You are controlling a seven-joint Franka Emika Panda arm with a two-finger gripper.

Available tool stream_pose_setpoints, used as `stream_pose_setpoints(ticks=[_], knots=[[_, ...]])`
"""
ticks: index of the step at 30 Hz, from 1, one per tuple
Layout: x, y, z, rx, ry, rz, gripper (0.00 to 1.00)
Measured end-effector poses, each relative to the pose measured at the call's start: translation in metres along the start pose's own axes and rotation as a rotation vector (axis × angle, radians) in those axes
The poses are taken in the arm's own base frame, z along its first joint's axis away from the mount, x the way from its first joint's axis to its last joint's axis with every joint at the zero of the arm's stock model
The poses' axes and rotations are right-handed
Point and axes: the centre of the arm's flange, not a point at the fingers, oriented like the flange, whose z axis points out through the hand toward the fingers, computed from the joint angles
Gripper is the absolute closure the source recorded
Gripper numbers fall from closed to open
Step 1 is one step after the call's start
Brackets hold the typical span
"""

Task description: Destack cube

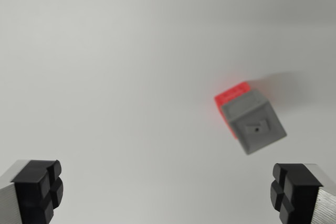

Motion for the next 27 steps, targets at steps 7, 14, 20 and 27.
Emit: stream_pose_setpoints(ticks=[7,14,20,27], knots=[[0.000,0.000,0.000,0.000,0.000,0.000,0.00],[0.000,0.000,0.001,-0.001,-0.001,-0.002,0.00],[0.000,0.002,0.005,-0.002,-0.002,-0.011,0.00],[0.001,0.008,0.013,0.000,0.000,-0.036,0.00]])
